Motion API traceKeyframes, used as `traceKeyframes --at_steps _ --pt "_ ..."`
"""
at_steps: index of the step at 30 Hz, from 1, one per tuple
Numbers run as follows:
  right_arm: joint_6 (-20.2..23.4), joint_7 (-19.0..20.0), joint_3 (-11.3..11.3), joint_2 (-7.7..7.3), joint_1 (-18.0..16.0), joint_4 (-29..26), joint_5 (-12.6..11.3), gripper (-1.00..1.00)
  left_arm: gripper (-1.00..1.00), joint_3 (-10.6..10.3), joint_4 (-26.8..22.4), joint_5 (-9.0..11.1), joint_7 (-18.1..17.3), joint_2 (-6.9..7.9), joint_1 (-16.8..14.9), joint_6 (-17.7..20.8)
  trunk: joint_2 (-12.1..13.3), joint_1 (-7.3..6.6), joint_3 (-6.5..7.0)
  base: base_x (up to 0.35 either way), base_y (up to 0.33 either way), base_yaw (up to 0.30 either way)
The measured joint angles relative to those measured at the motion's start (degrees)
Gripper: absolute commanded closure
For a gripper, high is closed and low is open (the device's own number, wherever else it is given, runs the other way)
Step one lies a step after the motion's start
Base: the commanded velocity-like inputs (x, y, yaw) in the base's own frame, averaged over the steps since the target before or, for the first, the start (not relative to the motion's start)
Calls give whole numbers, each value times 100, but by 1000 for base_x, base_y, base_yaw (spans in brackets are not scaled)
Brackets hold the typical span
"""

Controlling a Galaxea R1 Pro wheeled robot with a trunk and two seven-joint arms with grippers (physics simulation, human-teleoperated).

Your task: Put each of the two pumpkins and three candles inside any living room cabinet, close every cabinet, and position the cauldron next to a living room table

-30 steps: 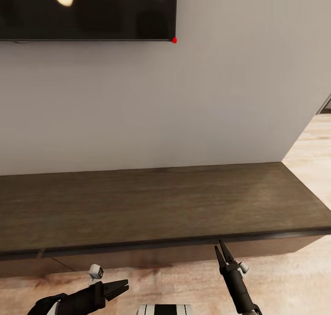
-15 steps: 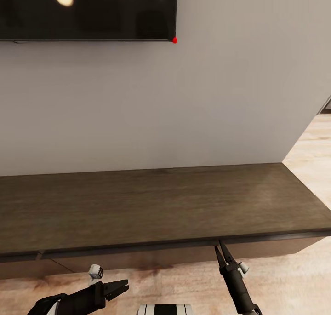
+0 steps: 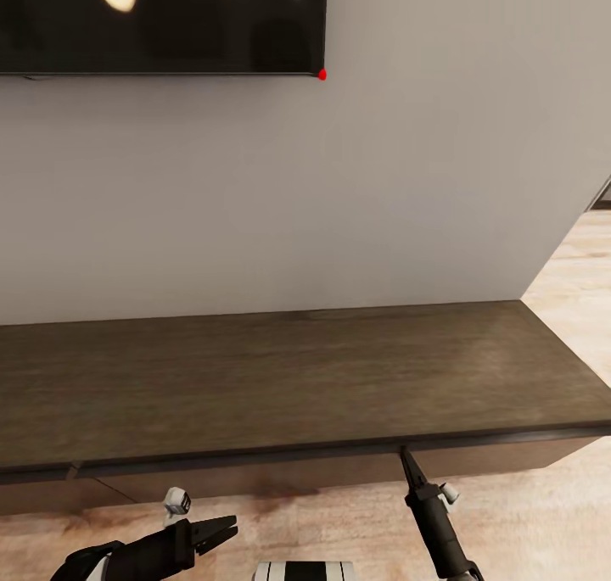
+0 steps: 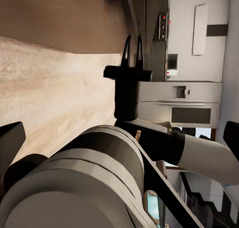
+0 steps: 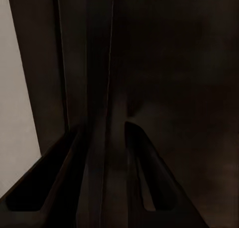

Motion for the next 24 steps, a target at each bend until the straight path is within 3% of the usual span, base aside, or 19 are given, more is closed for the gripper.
traceKeyframes --at_steps 24 --pt "6 -20 -8 1 -2 7 6 100 -100 0 0 0 0 0 0 0 0 0 0 0 0 0"
